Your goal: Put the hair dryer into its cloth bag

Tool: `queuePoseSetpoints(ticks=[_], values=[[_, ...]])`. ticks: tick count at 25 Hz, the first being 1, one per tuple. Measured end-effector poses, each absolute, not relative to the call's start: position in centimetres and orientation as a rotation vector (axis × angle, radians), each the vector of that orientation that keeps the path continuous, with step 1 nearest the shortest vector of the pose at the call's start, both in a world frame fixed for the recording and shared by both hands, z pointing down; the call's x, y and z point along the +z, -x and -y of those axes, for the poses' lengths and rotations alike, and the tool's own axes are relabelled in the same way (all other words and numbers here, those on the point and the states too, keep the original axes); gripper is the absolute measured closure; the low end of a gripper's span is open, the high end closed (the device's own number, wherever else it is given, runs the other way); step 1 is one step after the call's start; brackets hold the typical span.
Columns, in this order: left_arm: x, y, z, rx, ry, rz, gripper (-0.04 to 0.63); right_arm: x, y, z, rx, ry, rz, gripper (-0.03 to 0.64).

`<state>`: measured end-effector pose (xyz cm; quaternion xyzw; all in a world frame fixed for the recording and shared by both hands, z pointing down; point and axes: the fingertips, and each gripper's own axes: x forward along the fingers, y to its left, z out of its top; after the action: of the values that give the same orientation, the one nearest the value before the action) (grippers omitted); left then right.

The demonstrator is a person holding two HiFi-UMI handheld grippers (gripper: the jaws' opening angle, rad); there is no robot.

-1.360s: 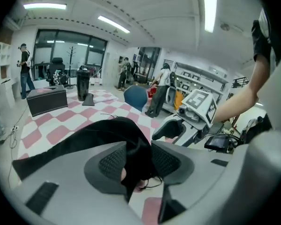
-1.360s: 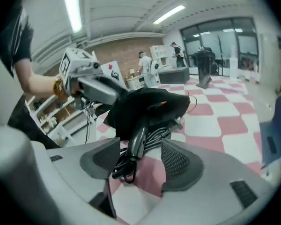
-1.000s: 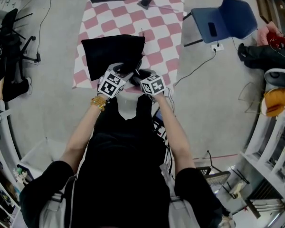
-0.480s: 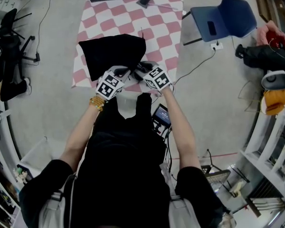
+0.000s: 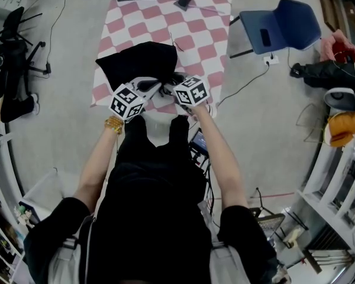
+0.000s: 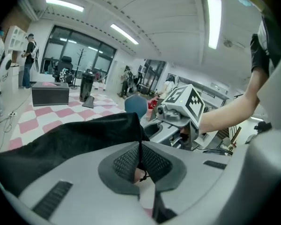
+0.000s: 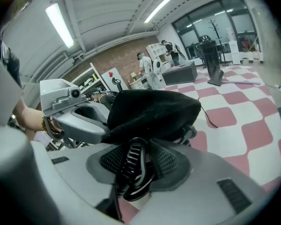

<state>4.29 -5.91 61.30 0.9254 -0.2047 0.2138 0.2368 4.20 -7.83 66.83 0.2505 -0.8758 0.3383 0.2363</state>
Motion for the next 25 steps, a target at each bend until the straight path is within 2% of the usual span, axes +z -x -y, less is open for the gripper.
queuePoseSetpoints(ticks=[4, 11, 16, 21, 25], values=[[58.8, -3.7, 5.9, 0.540, -2.587, 0.514, 0.572, 64.6, -3.8, 8.1, 0.899, -0.702, 2.423, 0.471], [55.2, -2.3, 6.1, 0.240, -2.511, 0.273, 0.572, 61.3, -3.4, 8.7, 0.721, -0.624, 2.449, 0.471], [54.9, -3.0, 6.9, 0.331, -2.559, 0.305, 0.572, 59.4, -2.0, 8.8, 0.416, -0.593, 2.444, 0.474], [54.1, -2.6, 7.2, 0.266, -2.563, 0.369, 0.572, 58.9, -2.6, 8.8, 0.365, -0.633, 2.541, 0.472], [54.1, -2.7, 7.9, 0.356, -2.607, 0.436, 0.572, 59.3, -4.6, 9.0, 0.428, -0.696, 2.613, 0.468]])
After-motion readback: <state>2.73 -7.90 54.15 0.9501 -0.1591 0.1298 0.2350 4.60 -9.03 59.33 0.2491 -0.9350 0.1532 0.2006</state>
